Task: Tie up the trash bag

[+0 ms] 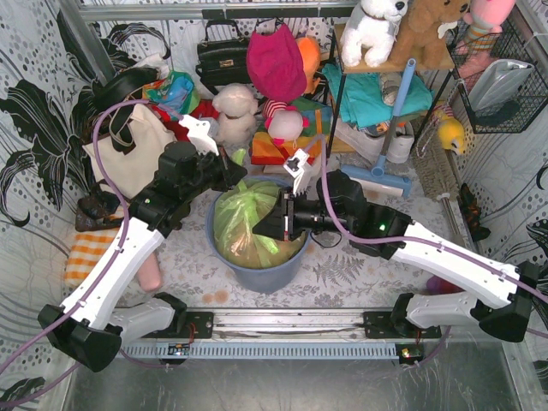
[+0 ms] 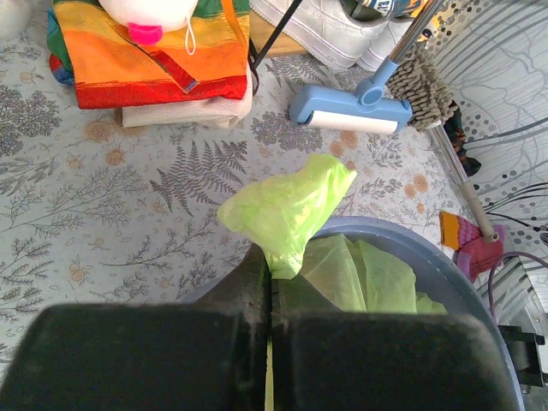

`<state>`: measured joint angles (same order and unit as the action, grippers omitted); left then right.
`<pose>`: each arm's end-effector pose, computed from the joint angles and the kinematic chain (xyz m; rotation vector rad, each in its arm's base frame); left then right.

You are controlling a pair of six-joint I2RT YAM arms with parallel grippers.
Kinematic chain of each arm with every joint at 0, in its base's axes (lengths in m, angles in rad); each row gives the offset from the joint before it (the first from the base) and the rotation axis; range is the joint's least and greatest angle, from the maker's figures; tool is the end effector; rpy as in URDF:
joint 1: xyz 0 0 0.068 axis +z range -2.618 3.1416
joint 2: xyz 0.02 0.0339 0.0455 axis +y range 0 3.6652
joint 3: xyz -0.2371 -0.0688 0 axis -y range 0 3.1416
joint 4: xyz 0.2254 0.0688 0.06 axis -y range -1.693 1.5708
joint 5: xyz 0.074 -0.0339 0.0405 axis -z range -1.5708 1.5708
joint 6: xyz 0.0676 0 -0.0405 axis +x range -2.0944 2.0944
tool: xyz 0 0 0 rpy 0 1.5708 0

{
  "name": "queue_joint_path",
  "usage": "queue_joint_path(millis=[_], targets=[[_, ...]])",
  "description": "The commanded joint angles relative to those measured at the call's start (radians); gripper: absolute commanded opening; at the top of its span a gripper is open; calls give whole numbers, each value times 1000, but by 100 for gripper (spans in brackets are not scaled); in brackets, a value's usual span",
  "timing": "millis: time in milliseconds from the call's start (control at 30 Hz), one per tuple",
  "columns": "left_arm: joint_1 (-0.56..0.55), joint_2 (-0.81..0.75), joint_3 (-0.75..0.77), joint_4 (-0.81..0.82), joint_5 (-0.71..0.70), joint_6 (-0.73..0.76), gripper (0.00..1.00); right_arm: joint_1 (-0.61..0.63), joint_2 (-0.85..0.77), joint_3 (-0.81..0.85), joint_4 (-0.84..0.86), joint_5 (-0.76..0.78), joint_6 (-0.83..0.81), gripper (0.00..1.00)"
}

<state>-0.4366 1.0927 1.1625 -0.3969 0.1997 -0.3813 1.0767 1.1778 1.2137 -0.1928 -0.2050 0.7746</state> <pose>0.2339 -0.1240 0.3545 0.1945 1.9516 -0.7373 0.1258 0.2625 0.3787 -0.4704 1.9330 1.4752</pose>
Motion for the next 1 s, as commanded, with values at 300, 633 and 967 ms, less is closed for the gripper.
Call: queue_joint_path(millis=[300,633,967], targets=[[4,-27,17,68,18,-11,0,5,-84,-237,665,35,-276,0],[5,-2,7,97,-6,39,0,5,-56,-278,1032,-408,-907,0],[4,101,143,62,-3,80,0,4,-124,-290,932,-521,-901,0]])
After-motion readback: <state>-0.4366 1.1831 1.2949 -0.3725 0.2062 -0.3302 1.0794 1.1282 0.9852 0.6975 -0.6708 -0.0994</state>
